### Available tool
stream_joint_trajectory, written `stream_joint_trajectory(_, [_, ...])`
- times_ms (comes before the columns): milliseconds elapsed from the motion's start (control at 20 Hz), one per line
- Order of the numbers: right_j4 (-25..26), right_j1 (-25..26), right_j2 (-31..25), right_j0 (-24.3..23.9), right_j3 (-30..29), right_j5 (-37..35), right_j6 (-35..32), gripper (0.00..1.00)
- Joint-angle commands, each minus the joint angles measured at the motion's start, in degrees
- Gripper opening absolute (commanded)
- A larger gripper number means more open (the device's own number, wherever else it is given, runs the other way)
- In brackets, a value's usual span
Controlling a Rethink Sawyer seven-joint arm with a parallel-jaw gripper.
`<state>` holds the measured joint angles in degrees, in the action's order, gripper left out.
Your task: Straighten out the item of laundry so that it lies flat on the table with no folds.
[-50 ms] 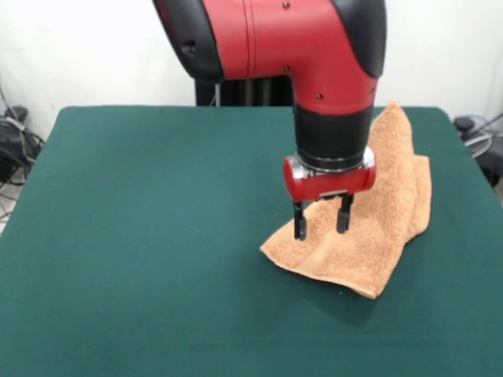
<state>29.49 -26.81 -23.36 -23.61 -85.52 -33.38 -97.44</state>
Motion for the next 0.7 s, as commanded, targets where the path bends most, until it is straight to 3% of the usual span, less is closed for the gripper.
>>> stream_joint_trajectory(50, [7.54, 7.31, -1.53, 0.73, 2.03, 5.37, 6.80, 1.00])
stream_joint_trajectory(400, [14.07, 15.61, 0.24, 1.86, 8.46, 12.82, 3.68, 1.00])
stream_joint_trajectory(700, [14.69, 19.09, 1.27, 3.88, 12.36, 14.05, 1.58, 1.00])
